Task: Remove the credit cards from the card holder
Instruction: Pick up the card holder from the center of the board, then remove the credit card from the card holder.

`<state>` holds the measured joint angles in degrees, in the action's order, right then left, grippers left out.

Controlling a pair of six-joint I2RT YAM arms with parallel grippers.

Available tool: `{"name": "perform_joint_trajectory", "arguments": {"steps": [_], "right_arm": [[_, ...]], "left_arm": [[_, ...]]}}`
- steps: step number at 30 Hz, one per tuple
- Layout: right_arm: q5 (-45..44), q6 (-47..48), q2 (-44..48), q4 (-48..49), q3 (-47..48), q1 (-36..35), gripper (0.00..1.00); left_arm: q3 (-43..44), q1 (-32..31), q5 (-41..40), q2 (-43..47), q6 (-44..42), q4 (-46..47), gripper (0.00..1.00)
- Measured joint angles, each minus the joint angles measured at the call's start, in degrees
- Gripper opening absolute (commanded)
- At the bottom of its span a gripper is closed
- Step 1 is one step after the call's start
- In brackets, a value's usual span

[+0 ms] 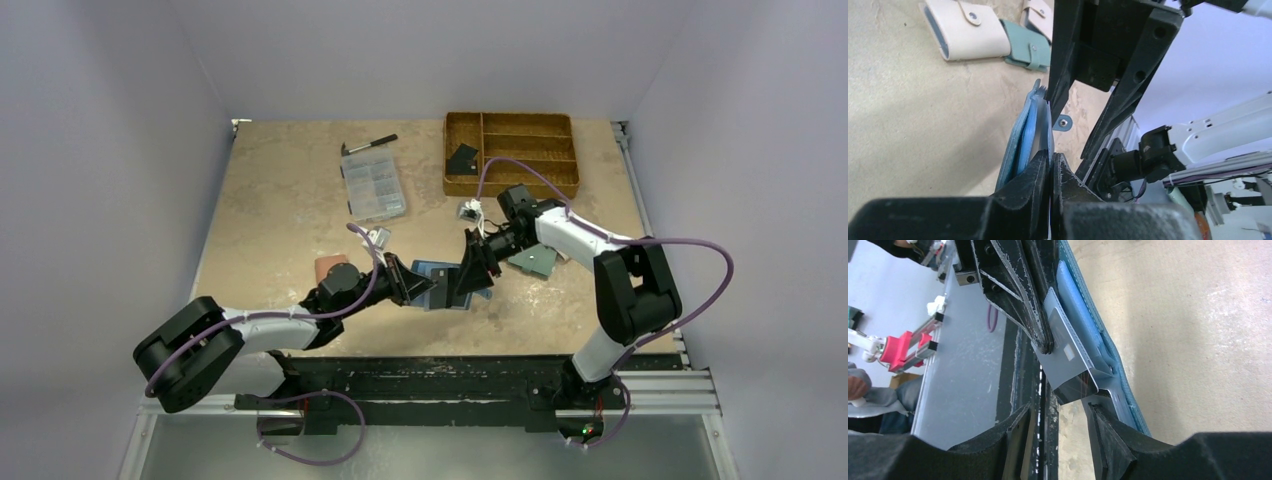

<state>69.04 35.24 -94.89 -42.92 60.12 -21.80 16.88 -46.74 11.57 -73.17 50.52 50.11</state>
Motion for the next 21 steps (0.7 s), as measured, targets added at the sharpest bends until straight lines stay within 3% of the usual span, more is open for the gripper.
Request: {"name": "perform_joint_trajectory", "arguments": {"steps": [11,18,19,21], "right_arm": [[4.96,-3.89,-0.63,0.76,0.0,0.26,0.42],[6.93,-5.92,-0.72,1.86,0.0,0.85,0.07],[7.1,-6.4,-0.74,1.84,0.0,0.9,0.0],[7.45,-6.62,-0.74,1.84,0.0,0.96,0.0]], "left_arm": [[-0.94,-0.13,0.0,-1.81,3.69,8.57,0.0],[-0.94,-0.26,0.02,-2.69,4.63,11.28,0.0],[-0.98,-0.26,0.02,-2.69,4.61,11.67,0.03],[-1.09,-0.26,-0.07,-2.73,4.63,11.8,0.14]]}}
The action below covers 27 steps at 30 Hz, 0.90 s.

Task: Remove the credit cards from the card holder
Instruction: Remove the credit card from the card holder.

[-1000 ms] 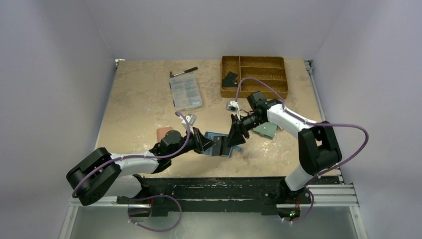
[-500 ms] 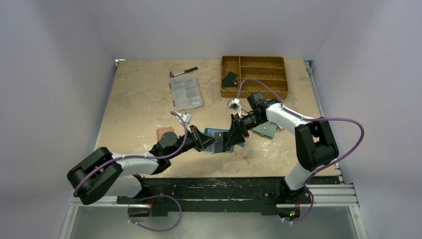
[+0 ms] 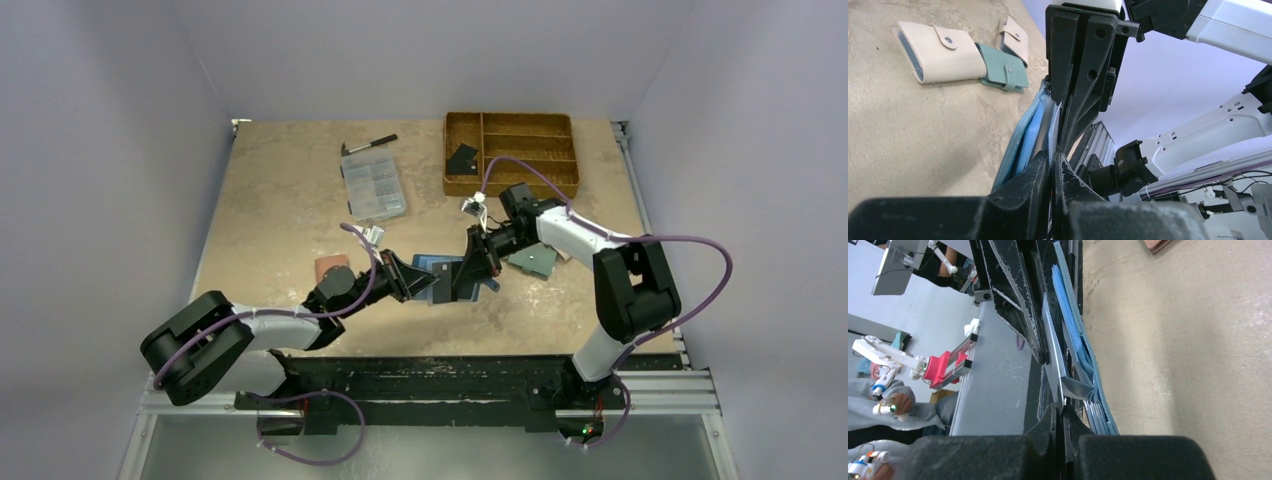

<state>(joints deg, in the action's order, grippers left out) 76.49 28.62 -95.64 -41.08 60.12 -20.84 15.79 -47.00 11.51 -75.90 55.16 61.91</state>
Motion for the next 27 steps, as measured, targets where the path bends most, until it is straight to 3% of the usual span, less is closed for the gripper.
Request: {"name": "perform_joint_trajectory", "arguments": {"steps": [4,9,12,17,27], "right_arm": [[-0.5,-0.35,-0.02,0.15,0.0,-0.04,0.0],[-2.45,-0.55,-0.87,0.72,0.0,-0.04,0.0],[-3.76,-0.68,-1.95,1.16,0.0,-0.02,0.0],[-6.62,-1.22,-3.76,1.51,-0.02,-0.02,0.0],[-14.99,-1.4,-5.46,2.8,-0.02,0.68,0.0]], "left_arm": [[-0.31,0.0,-0.57,0.0,0.42,-0.09,0.27],[-0.92,0.0,-1.33,0.0,0.92,-0.39,0.3],[-1.86,0.07,-1.84,0.0,1.07,-0.5,0.25],[-4.35,0.44,-3.43,-0.63,1.31,-0.2,0.0],[-8.85,1.68,-5.35,-3.1,1.18,-1.68,0.0]]}}
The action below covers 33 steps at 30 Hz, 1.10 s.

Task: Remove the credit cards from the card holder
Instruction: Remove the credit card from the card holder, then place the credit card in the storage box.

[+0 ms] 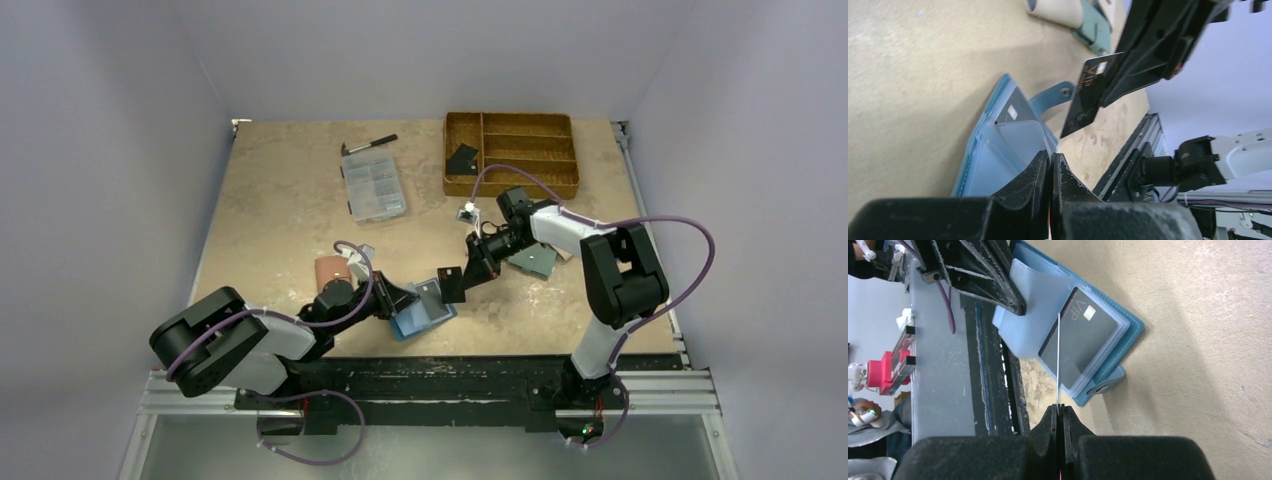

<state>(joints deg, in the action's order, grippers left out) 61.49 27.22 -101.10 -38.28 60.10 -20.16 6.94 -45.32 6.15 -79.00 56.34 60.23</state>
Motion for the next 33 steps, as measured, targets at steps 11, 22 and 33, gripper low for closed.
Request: {"name": "perform_joint_trajectory", "arguments": {"steps": [11,22,33], "right_arm": [[-5.9,6.51,4.31,-2.69,1.57,0.31,0.0],[-21.77,7.02,4.17,-5.44,23.91,0.87,0.0],[-39.6,-5.51,-7.67,4.07,43.93,2.16,0.0]], "left_arm": [[1.07,0.96,-2.67,2.6,-2.6,-16.83,0.0],[3.96,1.01,-3.85,8.37,-7.63,-31.76,0.01],[4.52,1.03,-1.66,10.08,-9.42,-34.95,0.02]]}}
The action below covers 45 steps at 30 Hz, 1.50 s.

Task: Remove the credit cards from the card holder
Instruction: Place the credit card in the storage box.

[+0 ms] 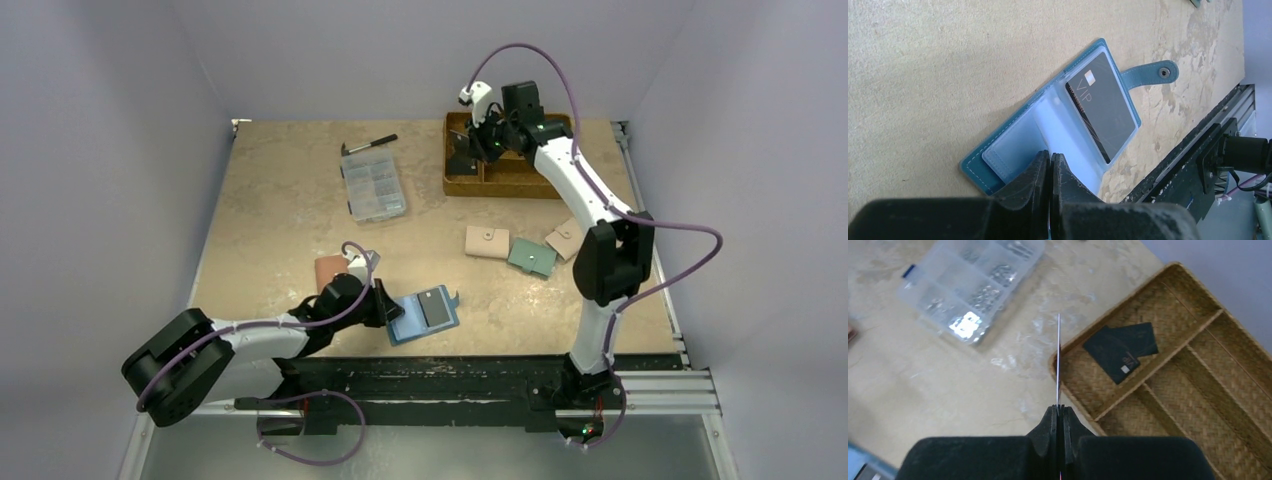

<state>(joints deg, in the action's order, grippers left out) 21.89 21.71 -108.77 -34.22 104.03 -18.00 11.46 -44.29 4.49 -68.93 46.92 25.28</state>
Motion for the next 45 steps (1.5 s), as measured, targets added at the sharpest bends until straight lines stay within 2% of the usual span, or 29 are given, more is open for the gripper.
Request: {"name": "perform_joint_trajectory", "arguments": {"steps": [9,19,23,28,32,38,45], "right_arm": [[-5.05,-6.23,-10.45,2.99,6.54,0.42,0.0],[-7.91,-8.68,-19.21,3.63,11.96,0.55,0.03],[-8.7,-8.98,-22.29,3.85,14.45,0.55,0.09],[-11.21,-9.38,-26.29,4.2,17.29,0.55,0.32],[-15.82,-9.27,-28.57,5.22,19.08,0.55,0.43],[-22.86,-8.35,-28.85,7.54,20.63,0.68,0.45],[-22.25,-7.76,-25.9,8.28,19.17,0.83,0.49]], "left_arm": [[0.0,0.0,1.05,2.01,-0.28,-1.14,0.02],[0.13,0.0,1.2,3.19,-1.66,-3.3,0.03],[0.66,0.0,1.2,3.17,-2.1,-4.07,0.03],[1.53,0.0,1.22,3.15,-2.6,-4.42,0.03],[2.19,0.0,1.25,3.04,-2.78,-5.22,0.03],[3.04,0.0,1.25,2.89,-3.04,-6.6,0.03],[3.5,0.0,1.25,2.89,-3.02,-7.39,0.04]]}}
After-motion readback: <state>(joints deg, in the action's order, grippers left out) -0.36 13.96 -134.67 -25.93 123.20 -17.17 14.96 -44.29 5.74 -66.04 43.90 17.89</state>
